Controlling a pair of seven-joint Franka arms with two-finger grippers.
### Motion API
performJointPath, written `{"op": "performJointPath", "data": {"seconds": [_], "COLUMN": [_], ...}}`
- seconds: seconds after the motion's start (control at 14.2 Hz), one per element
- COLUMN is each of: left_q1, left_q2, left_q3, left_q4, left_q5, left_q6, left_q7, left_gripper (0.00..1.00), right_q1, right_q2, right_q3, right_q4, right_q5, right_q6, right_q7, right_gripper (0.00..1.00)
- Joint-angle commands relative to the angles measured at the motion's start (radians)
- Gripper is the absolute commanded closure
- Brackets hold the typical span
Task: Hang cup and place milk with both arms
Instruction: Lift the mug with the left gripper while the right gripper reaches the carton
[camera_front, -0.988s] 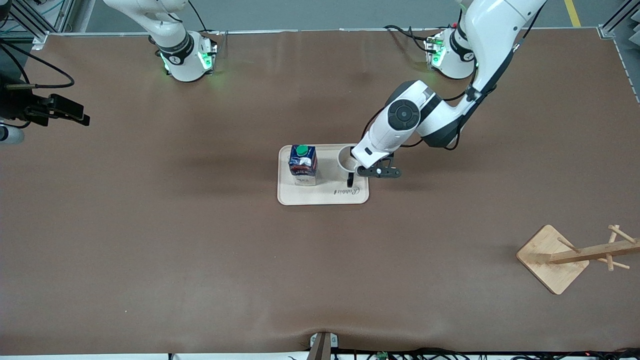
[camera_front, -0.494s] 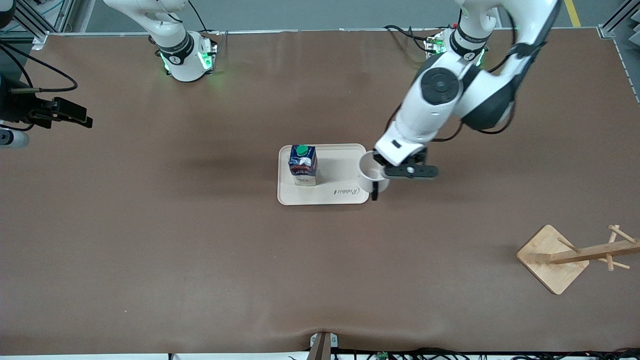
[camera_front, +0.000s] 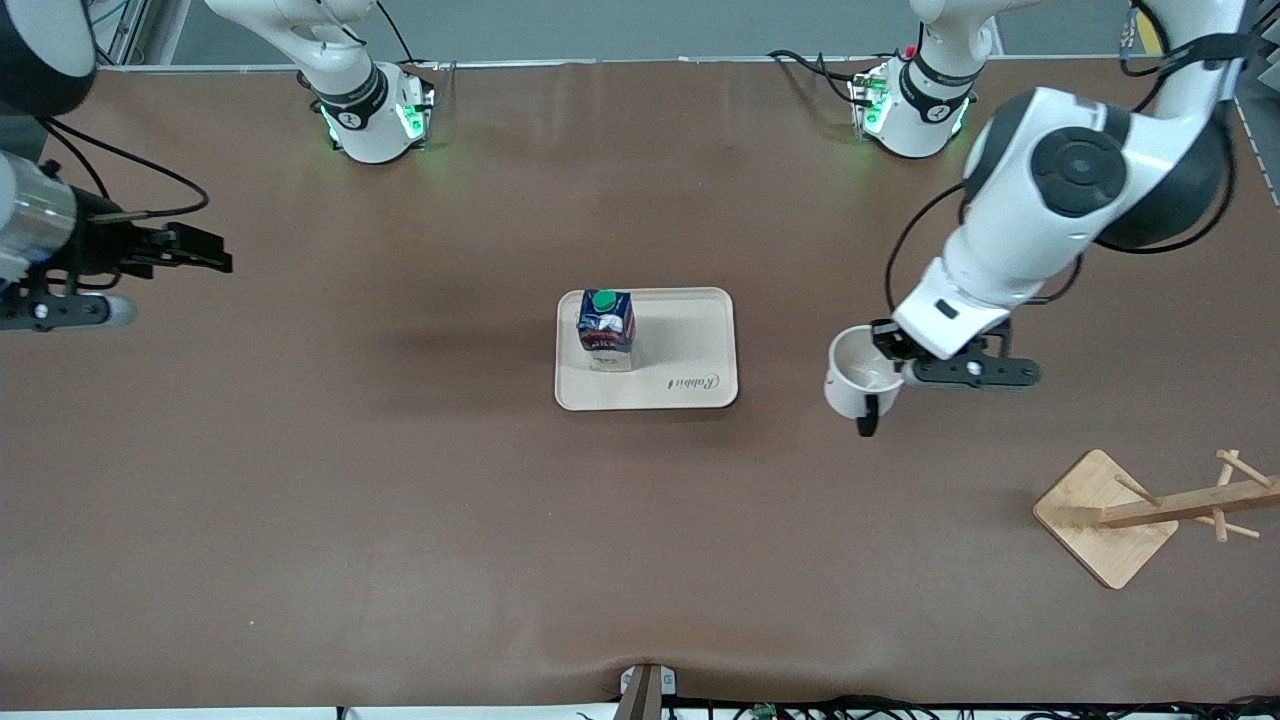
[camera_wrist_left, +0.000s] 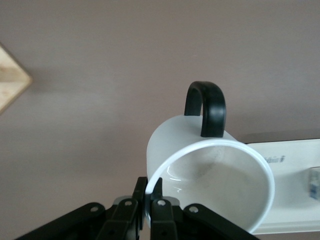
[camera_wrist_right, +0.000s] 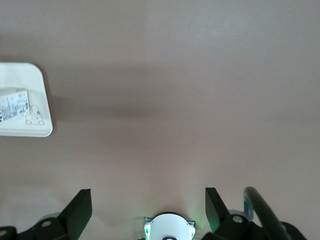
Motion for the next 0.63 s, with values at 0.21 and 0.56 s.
{"op": "performJointPath", "data": {"seconds": [0.21,0.56], "left_q1": [0.140,0.299], "left_q2": [-0.041,-0.037], "left_q3": [-0.004,-0.004], "left_q4": [0.047,0.083], "left_q5": [0.005,0.000], "left_q6": [-0.047,-0.047], "left_q7": [0.225,0.509], "left_gripper": [1.00,1.00], "right_q1": [0.144,0.262], "right_q2": [0.023,0.031], "right_q3": [0.002,0.002], "right_q4": [-0.020,-0.095], "right_q5": [0.004,0.092], "right_q6": [0.007,0.132], "right_q7": [0.123,0.345], "right_gripper": [0.00,0.00]}}
